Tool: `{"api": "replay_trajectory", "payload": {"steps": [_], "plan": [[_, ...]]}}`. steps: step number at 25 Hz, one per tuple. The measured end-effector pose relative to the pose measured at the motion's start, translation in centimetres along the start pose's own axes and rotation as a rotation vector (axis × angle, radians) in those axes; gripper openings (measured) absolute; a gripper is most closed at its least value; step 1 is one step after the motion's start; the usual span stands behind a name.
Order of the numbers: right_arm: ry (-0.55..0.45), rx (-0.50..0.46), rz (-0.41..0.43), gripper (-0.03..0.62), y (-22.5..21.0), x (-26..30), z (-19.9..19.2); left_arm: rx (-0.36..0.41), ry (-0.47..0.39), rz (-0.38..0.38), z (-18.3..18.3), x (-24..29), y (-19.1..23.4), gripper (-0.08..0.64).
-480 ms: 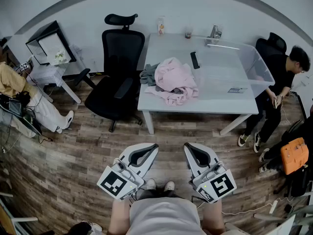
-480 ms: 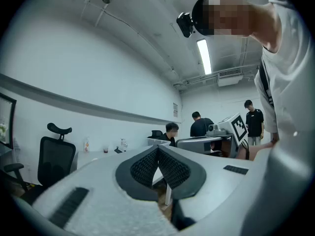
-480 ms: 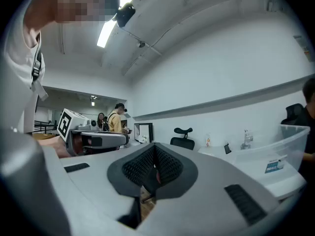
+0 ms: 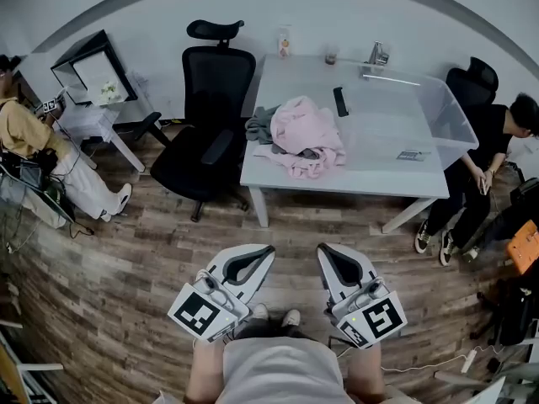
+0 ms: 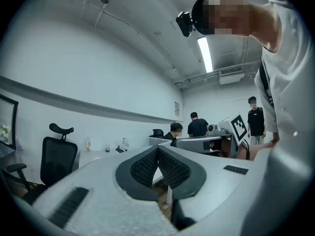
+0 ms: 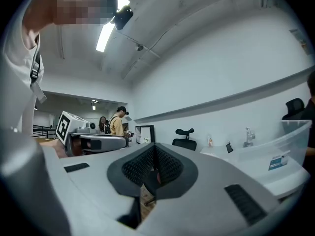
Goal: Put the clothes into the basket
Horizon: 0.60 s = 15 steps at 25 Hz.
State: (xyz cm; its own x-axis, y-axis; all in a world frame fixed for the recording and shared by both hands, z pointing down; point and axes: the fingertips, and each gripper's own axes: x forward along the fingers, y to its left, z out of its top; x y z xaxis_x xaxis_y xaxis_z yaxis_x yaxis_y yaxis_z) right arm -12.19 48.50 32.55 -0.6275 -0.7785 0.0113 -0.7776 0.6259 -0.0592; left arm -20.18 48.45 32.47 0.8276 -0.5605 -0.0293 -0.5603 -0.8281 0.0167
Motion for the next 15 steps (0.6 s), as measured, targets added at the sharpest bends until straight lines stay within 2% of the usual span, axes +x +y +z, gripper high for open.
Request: {"api": "replay_trajectory", "payload": {"steps": [6, 15], "plan": [[0.011, -0.001, 0.012, 0.005, -0.2, 1.4, -0.1, 0.002, 0.002, 0.005, 0.0, 0.1, 0.9, 0.005], [0.033, -0.014, -0.022, 0.005, -2.1, 6.3, -0.9, -0.030, 0.003, -0.038, -1.0, 1.9, 5.6, 0.005]]}}
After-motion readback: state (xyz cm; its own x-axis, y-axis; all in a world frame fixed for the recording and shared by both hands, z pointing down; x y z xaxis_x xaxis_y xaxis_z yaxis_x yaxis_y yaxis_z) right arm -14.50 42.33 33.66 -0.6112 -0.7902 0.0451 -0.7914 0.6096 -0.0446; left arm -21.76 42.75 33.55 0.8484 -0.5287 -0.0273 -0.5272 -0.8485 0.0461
